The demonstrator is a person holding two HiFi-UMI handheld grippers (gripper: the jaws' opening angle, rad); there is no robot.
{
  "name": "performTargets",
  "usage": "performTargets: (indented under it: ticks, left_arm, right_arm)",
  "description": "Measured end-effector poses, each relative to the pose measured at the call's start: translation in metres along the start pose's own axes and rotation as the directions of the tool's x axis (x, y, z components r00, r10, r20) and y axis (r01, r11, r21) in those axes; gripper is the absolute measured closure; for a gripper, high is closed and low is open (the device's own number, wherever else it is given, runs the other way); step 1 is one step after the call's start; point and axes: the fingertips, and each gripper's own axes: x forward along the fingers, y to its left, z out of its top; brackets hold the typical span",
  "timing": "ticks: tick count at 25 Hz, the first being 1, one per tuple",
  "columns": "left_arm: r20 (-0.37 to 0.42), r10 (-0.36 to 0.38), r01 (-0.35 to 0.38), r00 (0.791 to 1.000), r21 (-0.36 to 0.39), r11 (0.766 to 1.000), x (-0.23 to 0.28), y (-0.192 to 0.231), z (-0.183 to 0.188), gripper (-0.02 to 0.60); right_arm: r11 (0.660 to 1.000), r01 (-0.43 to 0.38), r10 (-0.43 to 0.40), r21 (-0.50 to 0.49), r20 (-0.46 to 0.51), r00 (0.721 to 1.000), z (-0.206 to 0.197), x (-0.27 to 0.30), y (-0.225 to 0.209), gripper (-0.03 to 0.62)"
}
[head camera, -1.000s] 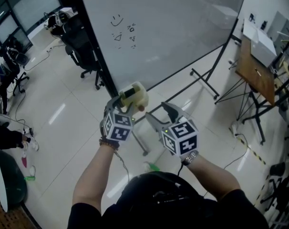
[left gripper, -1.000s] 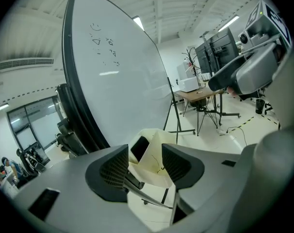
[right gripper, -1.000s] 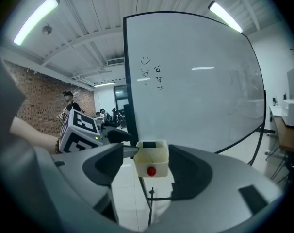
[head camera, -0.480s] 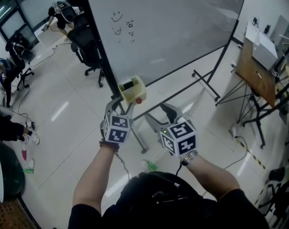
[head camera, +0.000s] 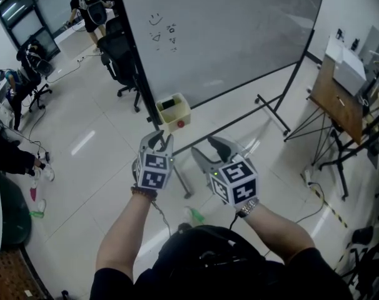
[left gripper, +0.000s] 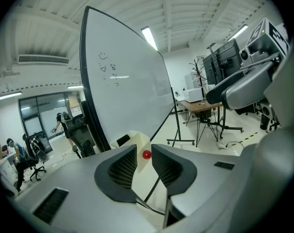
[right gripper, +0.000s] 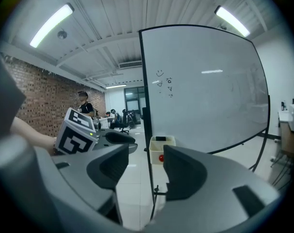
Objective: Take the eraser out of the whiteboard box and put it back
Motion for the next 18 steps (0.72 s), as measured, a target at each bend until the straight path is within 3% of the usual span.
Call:
performTargets:
  ticks: [18]
  left_arm:
    - [0.034,0.011,-0.007,0.999,-0.111,0.994,-0.078,-0.059,0.002,0.572]
  right_arm:
    - [0.995,-0.08,0.081,-0.053,0.009,0.997,-0.018,-0.065,0.042,0.485]
